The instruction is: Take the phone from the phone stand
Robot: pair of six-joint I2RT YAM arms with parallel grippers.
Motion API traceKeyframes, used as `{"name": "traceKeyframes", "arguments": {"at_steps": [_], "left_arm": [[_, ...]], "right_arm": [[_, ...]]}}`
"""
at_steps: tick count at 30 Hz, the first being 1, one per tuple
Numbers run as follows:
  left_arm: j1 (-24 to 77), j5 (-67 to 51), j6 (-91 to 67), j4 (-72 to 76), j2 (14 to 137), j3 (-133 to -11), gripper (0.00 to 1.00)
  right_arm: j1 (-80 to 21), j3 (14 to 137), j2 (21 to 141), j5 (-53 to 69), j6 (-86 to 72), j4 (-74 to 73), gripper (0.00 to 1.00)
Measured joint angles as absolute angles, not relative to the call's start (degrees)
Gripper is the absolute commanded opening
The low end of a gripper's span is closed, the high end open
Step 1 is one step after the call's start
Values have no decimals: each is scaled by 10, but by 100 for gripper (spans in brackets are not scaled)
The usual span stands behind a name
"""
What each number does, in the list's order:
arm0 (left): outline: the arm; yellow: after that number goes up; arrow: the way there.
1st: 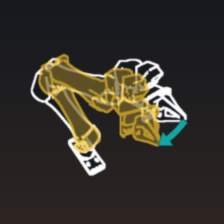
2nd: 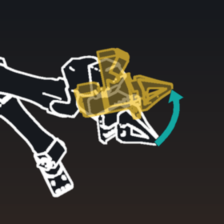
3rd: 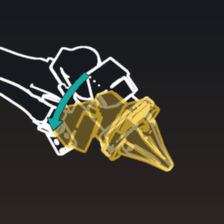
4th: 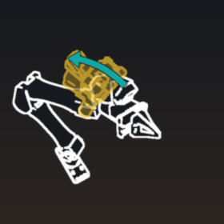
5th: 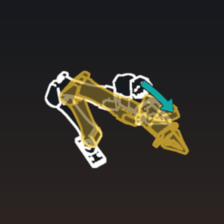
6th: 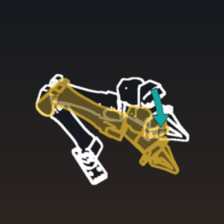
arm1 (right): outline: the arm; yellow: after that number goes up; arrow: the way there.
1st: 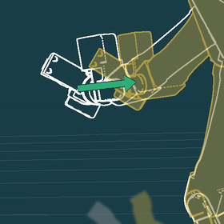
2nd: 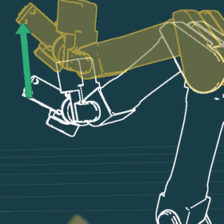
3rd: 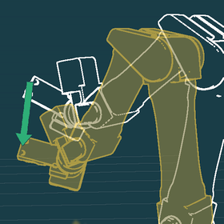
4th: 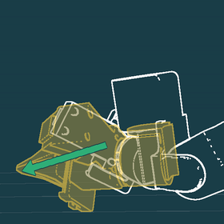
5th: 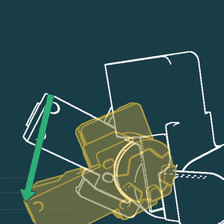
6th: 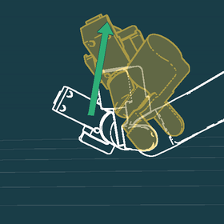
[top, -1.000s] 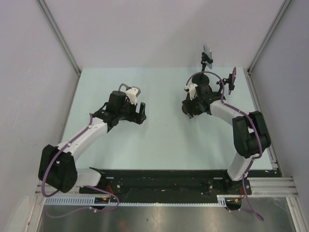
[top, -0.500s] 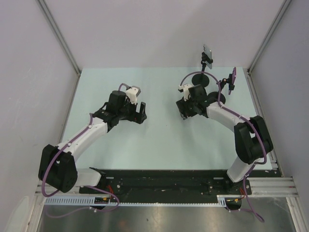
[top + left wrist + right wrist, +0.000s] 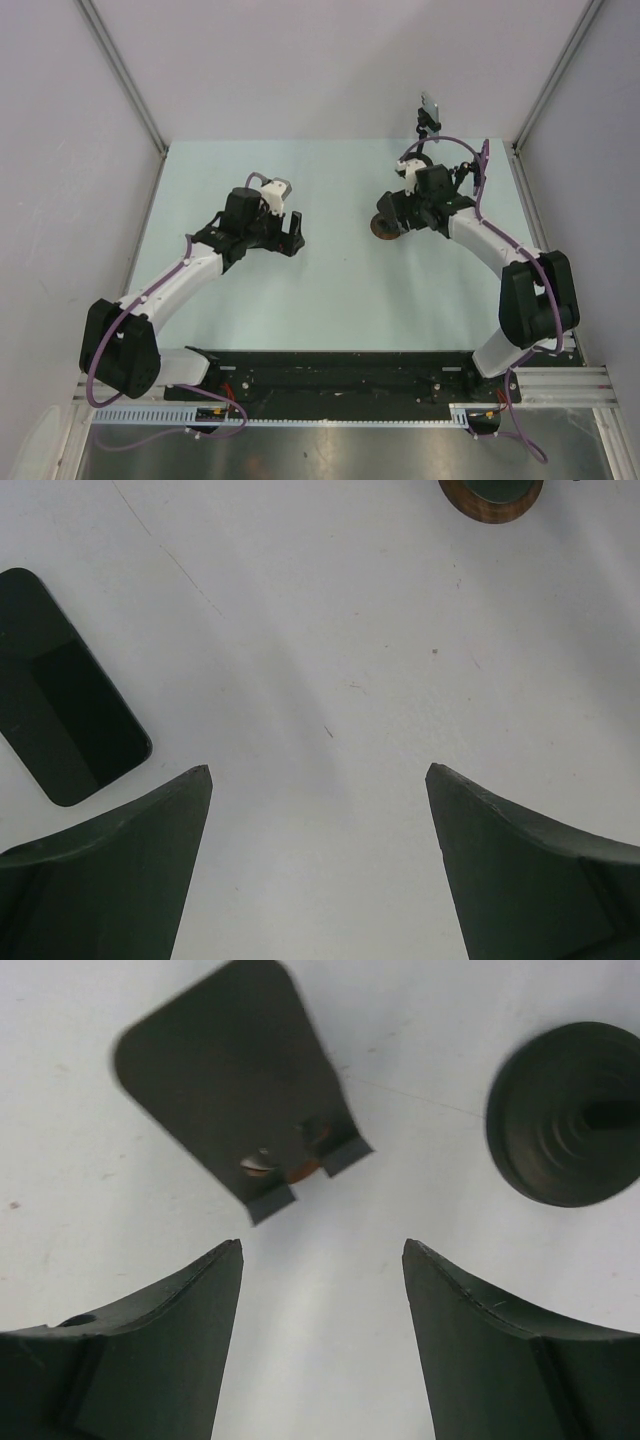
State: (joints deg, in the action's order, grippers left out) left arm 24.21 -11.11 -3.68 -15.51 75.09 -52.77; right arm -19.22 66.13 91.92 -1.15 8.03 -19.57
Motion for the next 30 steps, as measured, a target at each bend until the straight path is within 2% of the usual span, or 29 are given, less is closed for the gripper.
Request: {"name": "traceKeyframes", "arguments": {"at_steps": [5, 22, 26, 29, 30], "left_arm": [[242, -116, -41, -155, 751, -528, 94], [242, -124, -45, -155, 751, -528, 94], [242, -124, -45, -155, 751, -528, 94], [242, -125, -45, -155, 751, -528, 94], [242, -125, -45, -155, 751, -528, 94]], "right_arm": [[-172, 661, 927, 3, 93, -196, 68], [-215, 670, 1004, 34, 112, -190, 66], [-220, 675, 1022, 24, 113, -183, 64], [-226, 678, 1026, 11, 115, -180, 59], [-229, 679, 1027, 6, 115, -179, 55]]}}
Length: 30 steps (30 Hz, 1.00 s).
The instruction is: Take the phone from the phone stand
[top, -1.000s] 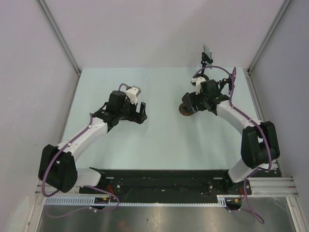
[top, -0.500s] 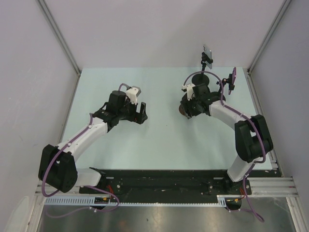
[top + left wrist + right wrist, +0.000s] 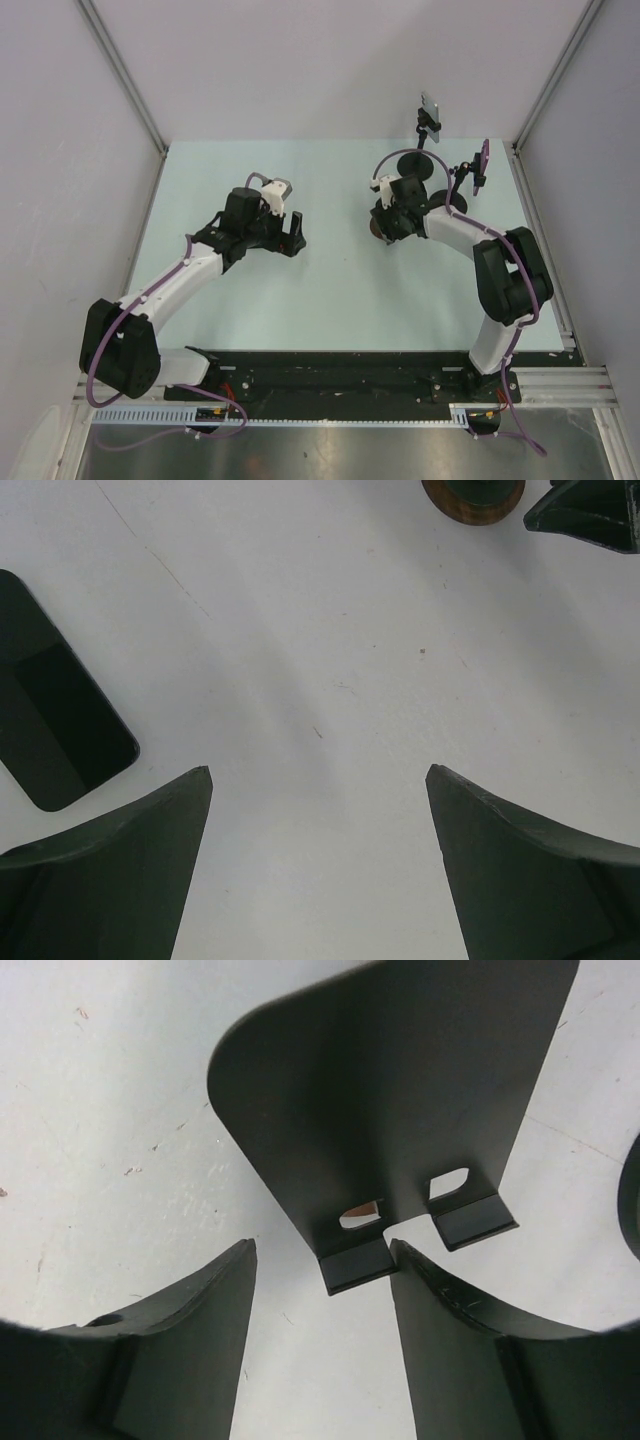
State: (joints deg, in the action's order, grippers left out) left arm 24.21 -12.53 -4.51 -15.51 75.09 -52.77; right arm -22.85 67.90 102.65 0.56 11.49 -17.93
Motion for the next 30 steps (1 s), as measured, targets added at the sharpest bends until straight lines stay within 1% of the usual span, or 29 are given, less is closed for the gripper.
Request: {"name": "traceKeyframes", "arguments": {"at_steps": [2, 3, 5, 6, 8, 9, 12, 15, 19, 23, 27, 30], "left_arm": [[242, -127, -45, -155, 751, -528, 94], [242, -127, -45, -155, 751, -528, 94], [242, -128, -45, -155, 751, -528, 94], [242, -128, -45, -155, 751, -528, 94], [242, -129, -45, -155, 751, -528, 94], [242, -129, -45, -155, 751, -528, 94], [242, -128, -45, -155, 751, -528, 94], [242, -128, -45, -155, 751, -528, 94], [242, -128, -45, -155, 749, -528, 94], [242, -126, -45, -155, 748, -528, 94], [242, -121, -44, -156, 742, -528, 94], [242, -117, -44, -156, 738, -528, 94]], "right_arm": [[-233, 680, 1027, -5, 117, -175, 50], [-234, 681, 1027, -10, 117, -174, 46], [-237, 681, 1027, -20, 119, -172, 40], [-238, 682, 1027, -25, 119, -172, 33], [-239, 682, 1027, -30, 119, -172, 26], [-239, 682, 1027, -32, 118, -172, 17], [-242, 682, 1025, -41, 113, -176, 8], [-241, 682, 1019, -47, 101, -196, 5], [-237, 679, 1002, -57, 82, -234, 5], [-219, 650, 944, -65, 54, -278, 4], [-167, 617, 883, -75, 33, -318, 0], [-118, 590, 849, -100, 21, -338, 0]]}}
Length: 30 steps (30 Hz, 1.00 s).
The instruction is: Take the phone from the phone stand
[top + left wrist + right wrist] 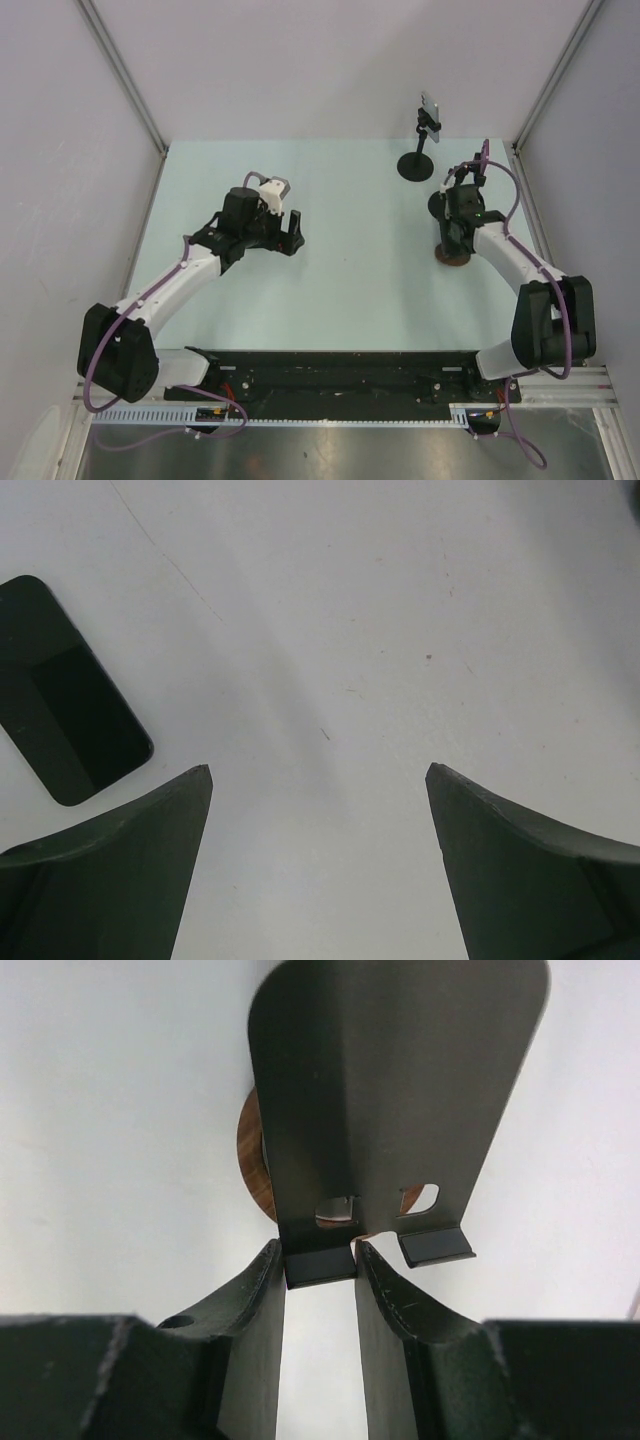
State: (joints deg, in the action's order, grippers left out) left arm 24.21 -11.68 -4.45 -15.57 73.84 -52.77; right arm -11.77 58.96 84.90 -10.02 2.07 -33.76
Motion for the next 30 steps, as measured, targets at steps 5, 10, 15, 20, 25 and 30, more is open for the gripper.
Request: {"name": "traceKeyframes", "arguments": {"at_steps": [5, 10, 15, 20, 25, 30], "left_arm": [[242, -104, -44, -159, 733, -528, 94], [242, -93, -41, -161, 723, -528, 94], [242, -91, -40, -161, 719, -528, 94], [242, -91, -40, -162, 719, -528, 94], [242, -91, -40, -167, 719, -528, 94], [242, -91, -40, -169, 720, -528, 94]], "right_arm": [[-45, 543, 820, -133, -1, -355, 3], [-5, 538, 802, -159, -7, -363, 16], [13, 538, 796, -176, -5, -363, 46], [17, 538, 796, -189, -3, -364, 61], [18, 538, 796, -205, -2, -366, 63], [19, 538, 795, -226, -6, -367, 63]]}}
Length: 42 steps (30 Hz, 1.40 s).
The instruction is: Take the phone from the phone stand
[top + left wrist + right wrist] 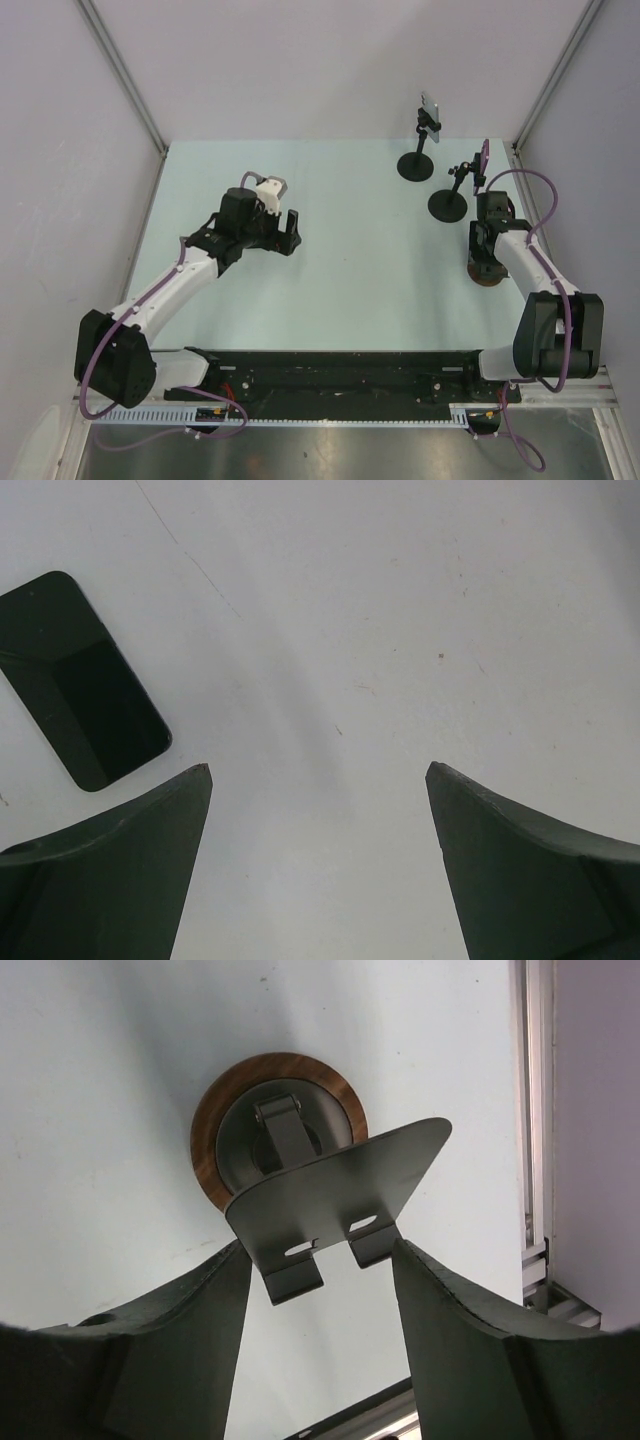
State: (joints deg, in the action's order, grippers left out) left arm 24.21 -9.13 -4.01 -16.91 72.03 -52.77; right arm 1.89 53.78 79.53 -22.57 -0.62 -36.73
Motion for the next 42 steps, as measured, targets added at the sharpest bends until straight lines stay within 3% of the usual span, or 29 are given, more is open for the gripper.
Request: {"name": "traceKeyframes", "arguments": {"at_steps": [4, 8, 11, 16, 31, 39, 42], "left_arm": [[242, -91, -40, -169, 723, -528, 94], [242, -91, -40, -170, 731, -528, 94], [242, -92, -40, -170, 737, -528, 94], [242, -96, -40, -171, 744, -528, 94], [242, -105, -41, -171, 746, -528, 94], [242, -107, -41, -172, 745, -528, 94], [242, -107, -41, -172, 743, -528, 94]], "right_arm": [[19, 538, 785, -231, -15, -373, 67], [11, 537, 732, -188, -12, -371, 89], [4, 542, 679, -154, -2, -366, 96], [2, 602, 647, -107, 18, -348, 98], [2, 860, 870, -117, 6, -286, 83], [2, 923, 981, -164, -17, -284, 59], [2, 925, 1000, -173, -18, -283, 42]]}}
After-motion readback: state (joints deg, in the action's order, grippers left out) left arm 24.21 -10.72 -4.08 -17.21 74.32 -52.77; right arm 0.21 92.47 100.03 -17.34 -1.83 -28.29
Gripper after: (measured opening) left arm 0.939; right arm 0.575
